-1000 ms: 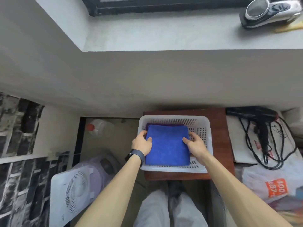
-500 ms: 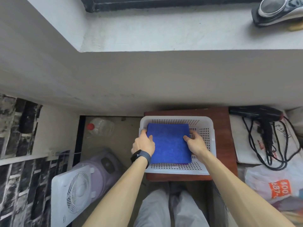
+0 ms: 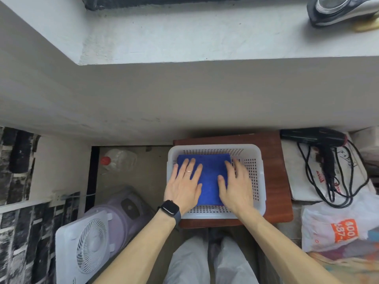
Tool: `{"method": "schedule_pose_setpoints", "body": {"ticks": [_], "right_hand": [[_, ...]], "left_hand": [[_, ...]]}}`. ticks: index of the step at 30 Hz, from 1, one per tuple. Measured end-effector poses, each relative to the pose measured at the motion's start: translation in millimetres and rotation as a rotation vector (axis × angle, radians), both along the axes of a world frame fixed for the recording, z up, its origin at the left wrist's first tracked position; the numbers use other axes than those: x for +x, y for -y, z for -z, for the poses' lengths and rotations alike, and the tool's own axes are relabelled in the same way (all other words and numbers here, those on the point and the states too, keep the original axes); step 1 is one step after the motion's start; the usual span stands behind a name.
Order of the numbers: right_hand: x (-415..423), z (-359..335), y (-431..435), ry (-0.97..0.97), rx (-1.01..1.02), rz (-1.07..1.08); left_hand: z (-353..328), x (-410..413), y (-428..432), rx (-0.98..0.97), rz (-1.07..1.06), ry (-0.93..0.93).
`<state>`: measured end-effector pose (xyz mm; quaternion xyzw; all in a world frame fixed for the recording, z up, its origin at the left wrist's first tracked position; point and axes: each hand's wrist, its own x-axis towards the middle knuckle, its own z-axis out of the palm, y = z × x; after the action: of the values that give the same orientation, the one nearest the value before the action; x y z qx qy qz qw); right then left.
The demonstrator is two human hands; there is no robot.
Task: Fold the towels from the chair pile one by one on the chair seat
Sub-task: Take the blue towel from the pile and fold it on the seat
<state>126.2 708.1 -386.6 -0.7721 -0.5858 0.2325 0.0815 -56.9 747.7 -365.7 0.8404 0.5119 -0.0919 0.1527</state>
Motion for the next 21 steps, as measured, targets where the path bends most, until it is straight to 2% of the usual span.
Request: {"method": "schedule_pose_setpoints", "body": {"ticks": [3,6,11,21], "right_hand": [[-3.8,20.4,-0.7,0.057,-0.033,-0.206],[-2.7,44.0,0.2,0.098,-0.121,-0.287],[-5.0,60.9,0.5,0.144,-0.184,-0.28],[-2.9,83.5,-0.8,0.12,-0.167,-0.244]], "left_hand": [[20.7,-8.8,-6.6,-0.11,0.107,-0.107],[29.2,-24.7,-22.8,-0.159,0.217,-0.239],[41.6,-17.7,-24.4,-0.173,0.258,-0.384],[66.8,-7.8,-29.5,-0.198,0.306,-0.513]]}}
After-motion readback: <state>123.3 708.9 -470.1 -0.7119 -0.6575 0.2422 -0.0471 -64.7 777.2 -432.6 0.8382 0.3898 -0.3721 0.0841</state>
